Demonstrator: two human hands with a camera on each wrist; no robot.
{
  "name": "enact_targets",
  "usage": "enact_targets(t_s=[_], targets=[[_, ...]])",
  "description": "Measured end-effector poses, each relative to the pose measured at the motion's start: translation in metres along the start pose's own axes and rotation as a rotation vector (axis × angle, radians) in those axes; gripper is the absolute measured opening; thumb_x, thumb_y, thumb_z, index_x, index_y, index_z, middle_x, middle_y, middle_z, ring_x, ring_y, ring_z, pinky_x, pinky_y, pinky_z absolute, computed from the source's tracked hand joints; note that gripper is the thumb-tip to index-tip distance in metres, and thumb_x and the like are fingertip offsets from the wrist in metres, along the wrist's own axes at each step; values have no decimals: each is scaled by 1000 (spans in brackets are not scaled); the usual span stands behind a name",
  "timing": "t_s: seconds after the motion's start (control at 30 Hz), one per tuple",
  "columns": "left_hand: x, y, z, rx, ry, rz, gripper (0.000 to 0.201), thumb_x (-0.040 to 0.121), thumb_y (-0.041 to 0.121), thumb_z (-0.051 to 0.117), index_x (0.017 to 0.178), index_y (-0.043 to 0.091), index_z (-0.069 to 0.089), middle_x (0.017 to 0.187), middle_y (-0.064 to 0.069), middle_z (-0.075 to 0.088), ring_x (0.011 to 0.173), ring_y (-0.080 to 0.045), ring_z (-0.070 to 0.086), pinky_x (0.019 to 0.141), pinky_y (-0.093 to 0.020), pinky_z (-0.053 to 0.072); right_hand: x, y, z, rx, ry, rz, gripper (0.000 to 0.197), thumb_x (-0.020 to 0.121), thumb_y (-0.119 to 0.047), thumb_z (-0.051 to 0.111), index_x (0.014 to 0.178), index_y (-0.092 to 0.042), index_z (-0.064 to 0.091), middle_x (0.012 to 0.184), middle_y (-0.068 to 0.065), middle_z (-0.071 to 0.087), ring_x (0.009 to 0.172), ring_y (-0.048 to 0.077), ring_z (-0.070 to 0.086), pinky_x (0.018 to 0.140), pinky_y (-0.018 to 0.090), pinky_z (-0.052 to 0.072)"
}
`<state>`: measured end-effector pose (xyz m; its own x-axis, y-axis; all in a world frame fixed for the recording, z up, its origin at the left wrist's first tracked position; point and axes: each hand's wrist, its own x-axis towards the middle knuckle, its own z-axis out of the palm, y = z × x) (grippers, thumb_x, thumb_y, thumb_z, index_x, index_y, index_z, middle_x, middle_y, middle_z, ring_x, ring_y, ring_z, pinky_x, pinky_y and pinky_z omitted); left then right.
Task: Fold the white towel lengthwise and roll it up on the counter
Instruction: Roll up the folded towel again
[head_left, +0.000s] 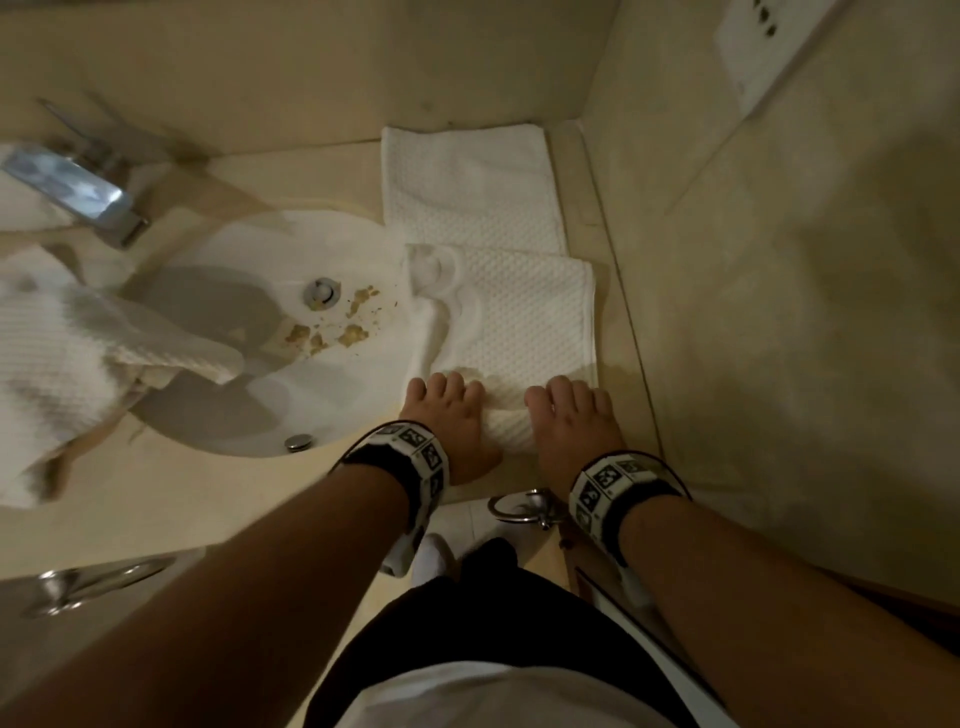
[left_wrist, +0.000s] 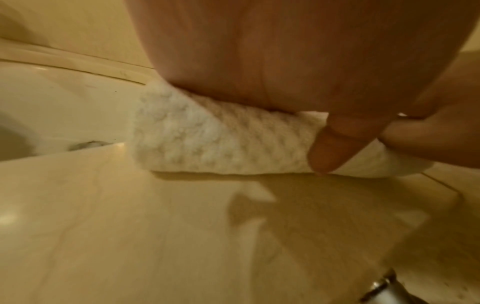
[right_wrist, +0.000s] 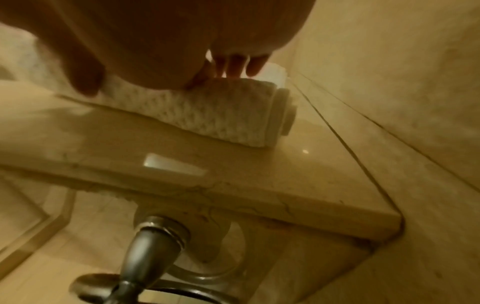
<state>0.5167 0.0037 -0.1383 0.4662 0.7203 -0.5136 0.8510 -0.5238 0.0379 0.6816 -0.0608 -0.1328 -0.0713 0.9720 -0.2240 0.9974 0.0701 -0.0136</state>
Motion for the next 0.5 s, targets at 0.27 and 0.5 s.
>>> enact_targets(t_s=[0.27,0.5], targets=[[9,-5,-12,-127,-114,-51,75,88,57,46,147,14,27,152,-7,31,137,-28,31,112,-42,23,-9,-2,3,-16,149,-216,23,82,-22,60,102,-13,64,96,8,60,81,30,55,72,42,44],[-36,24,-5,-96,187,-18,65,84,36,48,141,7,34,144,-18,36,131,-36,33,116,-47,20,19,3,-16,104,-159,-138,48,93,-15,46,141,-11,46,136,10,54,123,30,50,108,43,39]])
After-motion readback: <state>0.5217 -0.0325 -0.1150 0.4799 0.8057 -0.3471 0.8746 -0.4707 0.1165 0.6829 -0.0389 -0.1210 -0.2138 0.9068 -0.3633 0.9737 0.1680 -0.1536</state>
